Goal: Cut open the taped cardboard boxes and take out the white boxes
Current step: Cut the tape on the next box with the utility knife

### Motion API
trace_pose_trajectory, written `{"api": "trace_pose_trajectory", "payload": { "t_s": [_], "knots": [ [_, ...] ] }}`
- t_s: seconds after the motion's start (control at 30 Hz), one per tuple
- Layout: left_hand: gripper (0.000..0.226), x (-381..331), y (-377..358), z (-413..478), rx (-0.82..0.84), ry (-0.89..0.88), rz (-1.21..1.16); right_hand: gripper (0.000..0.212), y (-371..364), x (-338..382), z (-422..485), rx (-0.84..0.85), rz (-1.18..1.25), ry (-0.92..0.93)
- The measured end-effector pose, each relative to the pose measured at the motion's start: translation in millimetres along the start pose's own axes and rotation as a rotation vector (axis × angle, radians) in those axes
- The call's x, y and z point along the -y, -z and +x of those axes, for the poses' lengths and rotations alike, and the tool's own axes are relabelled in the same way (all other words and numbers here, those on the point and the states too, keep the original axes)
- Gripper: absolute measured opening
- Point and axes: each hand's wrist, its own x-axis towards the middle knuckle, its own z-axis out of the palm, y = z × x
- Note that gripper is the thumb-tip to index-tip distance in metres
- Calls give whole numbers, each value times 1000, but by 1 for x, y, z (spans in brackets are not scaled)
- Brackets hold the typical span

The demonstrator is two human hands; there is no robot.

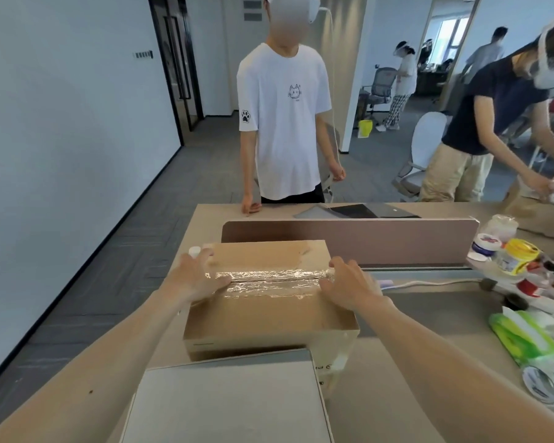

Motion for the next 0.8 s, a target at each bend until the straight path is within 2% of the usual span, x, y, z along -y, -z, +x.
{"api": "trace_pose_trajectory", "payload": {
  "t_s": [0.13,0.3,0.57,0.8],
  "knots": [
    [85,-2,-10,10,99,17,-62,67,-9,-2,16,81,38,-56],
    [89,-8,-18,19,103,48,-73,63,-23,-5,30,182,160,-8],
    [88,-32,-14,12,11,62,-37,54,-29,-17,39,112,206,63],
    [90,-107,-10,-7,-92,73,-43,47,13,-73,31,24,304,100]
  ]
}}
